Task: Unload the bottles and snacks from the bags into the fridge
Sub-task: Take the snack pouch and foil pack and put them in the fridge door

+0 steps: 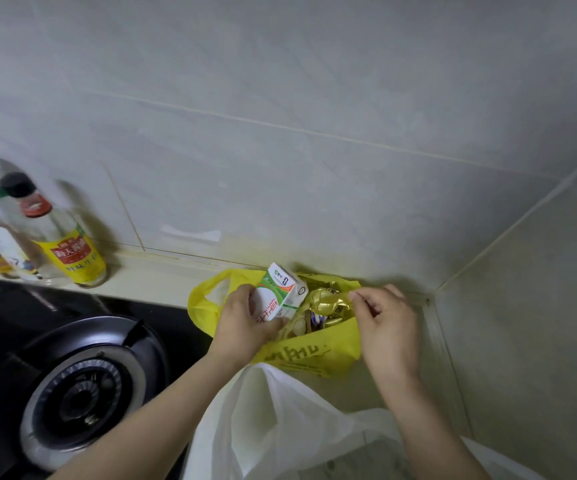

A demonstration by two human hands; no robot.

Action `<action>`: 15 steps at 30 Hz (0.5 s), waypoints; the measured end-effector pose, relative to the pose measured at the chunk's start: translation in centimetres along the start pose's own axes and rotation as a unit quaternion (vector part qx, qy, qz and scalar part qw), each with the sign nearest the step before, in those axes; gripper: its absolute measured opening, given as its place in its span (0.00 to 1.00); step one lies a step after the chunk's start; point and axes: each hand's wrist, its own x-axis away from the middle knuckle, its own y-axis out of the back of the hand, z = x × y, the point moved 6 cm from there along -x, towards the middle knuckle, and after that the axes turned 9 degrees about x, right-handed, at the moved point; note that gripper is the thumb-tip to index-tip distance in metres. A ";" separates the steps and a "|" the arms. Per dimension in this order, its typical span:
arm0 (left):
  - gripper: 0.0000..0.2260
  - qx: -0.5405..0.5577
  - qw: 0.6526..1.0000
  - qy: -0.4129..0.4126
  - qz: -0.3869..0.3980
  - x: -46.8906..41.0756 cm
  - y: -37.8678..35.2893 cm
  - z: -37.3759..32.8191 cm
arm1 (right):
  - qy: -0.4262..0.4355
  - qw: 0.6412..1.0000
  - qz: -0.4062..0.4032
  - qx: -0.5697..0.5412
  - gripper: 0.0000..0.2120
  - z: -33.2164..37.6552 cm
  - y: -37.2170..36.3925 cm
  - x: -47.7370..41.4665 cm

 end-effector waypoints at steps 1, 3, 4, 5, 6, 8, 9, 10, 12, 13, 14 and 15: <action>0.18 0.028 1.000 -0.003 -0.004 0.5 0.6 -0.7 | 0.001 1.000 -0.011 -0.014 0.04 0.5 0.7 0.0; 0.17 0.075 0.997 -0.010 -0.013 1.4 1.8 -2.2 | 0.001 0.999 -0.033 -0.031 0.04 1.5 2.3 0.1; 0.18 0.089 0.996 -0.015 -0.020 2.0 2.6 -3.1 | 0.000 0.999 -0.041 -0.034 0.04 1.9 3.1 0.1; 0.18 0.097 0.995 -0.021 -0.028 2.5 3.3 -3.9 | 0.000 0.998 -0.045 -0.034 0.05 2.4 3.9 0.1; 0.19 0.100 0.994 -0.030 -0.036 3.0 4.1 -4.7 | 0.001 0.998 -0.048 -0.033 0.05 2.9 4.8 0.1; 0.20 0.105 0.992 -0.049 -0.047 4.0 5.8 -6.4 | 0.015 0.998 -0.055 -0.026 0.06 4.4 6.6 0.2; 0.20 0.111 0.991 -0.060 -0.048 4.5 6.6 -7.3 | 0.022 0.997 -0.062 -0.029 0.07 5.4 7.6 0.3; 0.20 0.120 0.989 -0.072 -0.046 5.0 7.4 -8.3 | 0.025 0.996 -0.071 -0.039 0.08 6.3 8.7 0.5; 0.19 0.145 0.984 -0.093 -0.045 6.1 9.1 -10.2 | 0.036 0.993 -0.091 -0.064 0.10 8.5 11.1 0.9; 0.20 0.160 0.981 -0.102 -0.046 6.7 10.0 -11.2 | 0.044 0.991 -0.101 -0.078 0.10 9.6 12.3 1.2; 0.20 0.173 0.977 -0.113 -0.048 7.4 11.0 -12.3 | 0.049 0.988 -0.109 -0.097 0.11 10.7 13.5 1.5; 0.21 0.184 0.974 -0.124 -0.051 8.2 12.0 -13.3 | 0.052 0.984 -0.114 -0.124 0.12 11.8 14.6 1.9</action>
